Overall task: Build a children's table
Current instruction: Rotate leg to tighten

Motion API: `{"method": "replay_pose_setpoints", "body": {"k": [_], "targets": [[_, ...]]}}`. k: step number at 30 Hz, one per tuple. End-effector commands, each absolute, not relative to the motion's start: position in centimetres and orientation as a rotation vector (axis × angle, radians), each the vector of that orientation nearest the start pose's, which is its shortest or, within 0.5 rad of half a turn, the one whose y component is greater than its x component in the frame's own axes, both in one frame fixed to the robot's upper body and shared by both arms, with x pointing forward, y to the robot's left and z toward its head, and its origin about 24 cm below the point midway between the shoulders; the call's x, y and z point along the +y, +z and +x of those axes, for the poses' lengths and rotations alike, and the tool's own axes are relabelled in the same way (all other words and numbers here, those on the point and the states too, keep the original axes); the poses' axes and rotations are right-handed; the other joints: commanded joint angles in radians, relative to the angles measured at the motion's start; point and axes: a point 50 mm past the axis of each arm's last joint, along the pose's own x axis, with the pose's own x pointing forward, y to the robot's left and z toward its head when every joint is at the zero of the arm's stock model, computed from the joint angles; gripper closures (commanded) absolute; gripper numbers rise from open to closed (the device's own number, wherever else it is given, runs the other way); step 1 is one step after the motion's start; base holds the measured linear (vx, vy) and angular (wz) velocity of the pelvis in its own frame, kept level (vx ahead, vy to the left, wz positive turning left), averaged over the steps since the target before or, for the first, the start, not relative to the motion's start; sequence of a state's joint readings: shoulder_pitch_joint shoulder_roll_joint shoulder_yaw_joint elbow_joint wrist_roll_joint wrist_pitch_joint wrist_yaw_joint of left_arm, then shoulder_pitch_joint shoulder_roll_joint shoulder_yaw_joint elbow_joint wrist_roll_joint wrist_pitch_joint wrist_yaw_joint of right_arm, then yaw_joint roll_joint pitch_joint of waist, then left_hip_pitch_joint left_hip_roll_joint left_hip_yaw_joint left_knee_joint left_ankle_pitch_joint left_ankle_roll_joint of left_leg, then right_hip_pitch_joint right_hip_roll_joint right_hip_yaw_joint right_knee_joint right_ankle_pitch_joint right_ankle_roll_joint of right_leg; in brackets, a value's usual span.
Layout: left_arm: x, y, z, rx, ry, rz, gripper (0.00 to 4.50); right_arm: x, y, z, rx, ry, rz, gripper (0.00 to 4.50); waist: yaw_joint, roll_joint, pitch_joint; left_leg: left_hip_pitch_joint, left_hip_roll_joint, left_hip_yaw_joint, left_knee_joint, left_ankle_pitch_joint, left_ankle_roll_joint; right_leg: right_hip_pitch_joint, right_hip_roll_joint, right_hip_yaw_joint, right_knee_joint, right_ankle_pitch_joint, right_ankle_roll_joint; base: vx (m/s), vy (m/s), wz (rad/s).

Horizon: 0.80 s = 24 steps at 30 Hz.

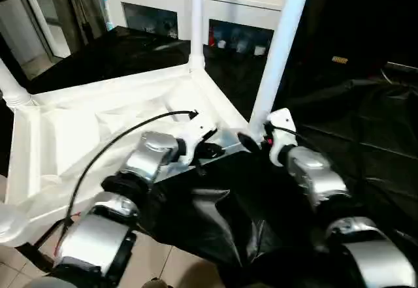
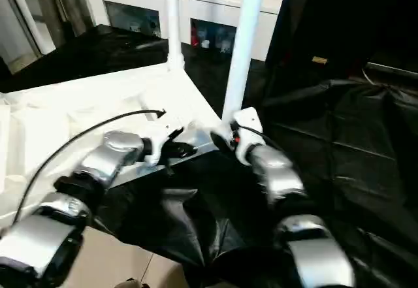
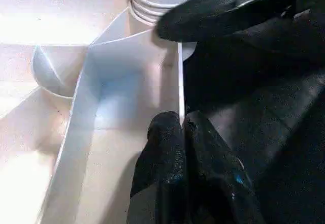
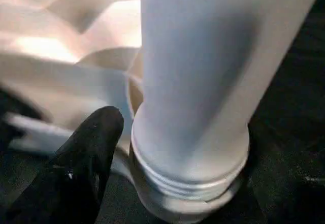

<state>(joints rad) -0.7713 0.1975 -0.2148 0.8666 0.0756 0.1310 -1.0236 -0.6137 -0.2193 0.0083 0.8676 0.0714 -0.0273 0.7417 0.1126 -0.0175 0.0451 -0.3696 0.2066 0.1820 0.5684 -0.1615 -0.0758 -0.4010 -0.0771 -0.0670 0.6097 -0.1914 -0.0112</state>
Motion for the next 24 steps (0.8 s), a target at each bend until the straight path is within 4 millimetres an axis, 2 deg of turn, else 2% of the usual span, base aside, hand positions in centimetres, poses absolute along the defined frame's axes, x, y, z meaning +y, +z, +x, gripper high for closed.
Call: {"method": "replay_pose_setpoints", "body": {"k": [1,6,9,10,12,15,20,24], "targets": [[8.5,5.8,33.9,0.416,-1.298,0.311,4.50,-13.0,3.6,33.2,0.266,0.976,-0.085,0.75,0.006,-0.005,-0.063,0.008,0.026,-0.002,-0.052,-0.177,0.077,0.061,-0.065,0.040,-0.061,-0.045,-0.249,0.000,0.000,0.00],[9.7,5.8,33.3,0.434,-1.377,0.323,4.50,-14.1,4.2,32.4,0.269,1.118,-0.095,0.75,0.008,-0.004,-0.059,0.010,0.030,-0.002,-0.054,-0.204,0.077,0.057,-0.067,0.040,-0.068,-0.114,-0.246,0.000,0.000,0.00],[10.3,5.9,33.0,0.433,-1.421,0.321,4.50,-14.5,4.4,32.0,0.284,1.170,-0.114,0.75,0.010,-0.003,-0.058,0.013,0.032,-0.003,-0.057,-0.224,0.061,0.052,-0.067,0.041,-0.070,-0.152,-0.243,0.000,0.000,0.00],[10.8,6.0,32.8,0.434,-1.441,0.325,4.50,-14.7,4.5,31.9,0.296,1.198,-0.111,0.89,0.010,-0.010,-0.058,0.013,0.031,-0.002,-0.057,-0.223,0.059,0.052,-0.066,0.041,-0.070,-0.157,-0.239,0.000,0.000,0.00],[11.0,6.0,32.7,0.436,-1.445,0.326,4.50,-14.7,4.5,31.8,0.300,1.211,-0.107,0.99,0.012,-0.006,-0.059,0.012,0.032,-0.003,-0.057,-0.215,0.059,0.053,-0.068,0.042,-0.068,-0.154,-0.238,0.000,0.000,0.00],[11.6,6.0,32.6,0.443,-1.452,0.330,4.50,-14.6,4.4,31.3,0.327,1.262,-0.127,1.25,0.012,-0.007,-0.060,0.012,0.032,-0.002,-0.056,-0.197,0.063,0.051,-0.066,0.041,-0.065,-0.126,-0.242,0.000,0.000,0.00],[11.8,6.1,32.5,0.446,-1.454,0.332,4.50,-14.4,4.4,31.1,0.332,1.281,-0.123,1.76,0.015,-0.007,-0.058,0.013,0.032,-0.003,-0.058,-0.208,0.053,0.050,-0.068,0.042,-0.068,-0.161,-0.231,0.000,0.000,0.00],[11.8,6.1,32.4,0.446,-1.453,0.332,4.50,-14.2,4.3,30.9,0.339,1.291,-0.120,1.86,0.014,-0.006,-0.059,0.014,0.031,-0.003,-0.058,-0.208,0.049,0.050,-0.067,0.042,-0.068,-0.163,-0.228,0.000,0.000,0.00]]}}
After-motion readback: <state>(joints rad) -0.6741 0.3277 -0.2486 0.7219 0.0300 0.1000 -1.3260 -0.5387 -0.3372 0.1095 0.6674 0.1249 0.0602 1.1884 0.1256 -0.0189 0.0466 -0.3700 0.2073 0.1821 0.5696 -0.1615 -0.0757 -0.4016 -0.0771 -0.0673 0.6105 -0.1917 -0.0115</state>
